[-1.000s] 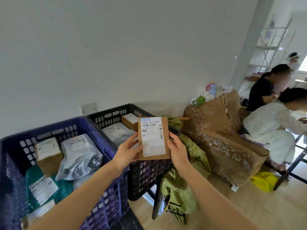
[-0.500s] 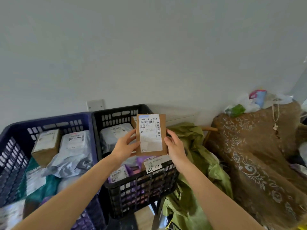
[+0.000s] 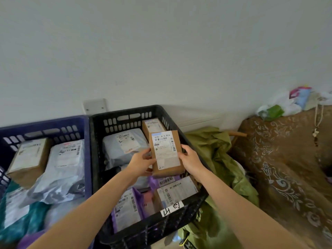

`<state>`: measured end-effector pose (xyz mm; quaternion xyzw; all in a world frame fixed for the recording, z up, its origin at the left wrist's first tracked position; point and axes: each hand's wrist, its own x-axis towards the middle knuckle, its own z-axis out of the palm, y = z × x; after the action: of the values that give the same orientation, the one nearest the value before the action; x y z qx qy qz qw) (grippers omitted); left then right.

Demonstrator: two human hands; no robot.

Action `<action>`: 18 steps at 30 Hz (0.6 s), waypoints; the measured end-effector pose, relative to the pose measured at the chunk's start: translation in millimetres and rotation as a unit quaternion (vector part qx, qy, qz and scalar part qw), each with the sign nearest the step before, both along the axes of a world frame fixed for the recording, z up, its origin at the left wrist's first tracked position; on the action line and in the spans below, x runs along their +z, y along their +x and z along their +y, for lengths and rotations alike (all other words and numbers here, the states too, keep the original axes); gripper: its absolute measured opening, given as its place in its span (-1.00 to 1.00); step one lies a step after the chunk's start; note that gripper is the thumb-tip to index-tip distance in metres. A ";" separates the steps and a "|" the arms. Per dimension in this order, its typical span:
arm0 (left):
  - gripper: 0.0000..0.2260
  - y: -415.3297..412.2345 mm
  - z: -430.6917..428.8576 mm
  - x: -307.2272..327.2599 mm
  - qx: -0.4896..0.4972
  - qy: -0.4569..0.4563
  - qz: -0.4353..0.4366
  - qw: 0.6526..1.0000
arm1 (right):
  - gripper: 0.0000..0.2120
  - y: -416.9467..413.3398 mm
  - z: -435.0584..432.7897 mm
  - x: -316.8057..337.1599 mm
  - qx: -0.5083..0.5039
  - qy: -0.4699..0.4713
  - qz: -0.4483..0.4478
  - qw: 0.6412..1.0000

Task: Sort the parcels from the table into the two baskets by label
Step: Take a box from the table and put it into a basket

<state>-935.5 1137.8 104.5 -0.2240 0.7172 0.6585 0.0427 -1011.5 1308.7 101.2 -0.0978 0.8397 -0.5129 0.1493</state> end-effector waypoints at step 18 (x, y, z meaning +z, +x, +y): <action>-0.56 -22.0 14.2 -46.3 0.032 0.003 -0.089 0.996 | -0.44 -44.0 -11.4 -37.8 0.094 0.154 -0.125 0.976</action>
<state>-957.5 1152.0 58.2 -0.3039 0.7014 0.6390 0.0858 -1055.5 1297.3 63.4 -0.0878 0.8702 -0.3695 0.3139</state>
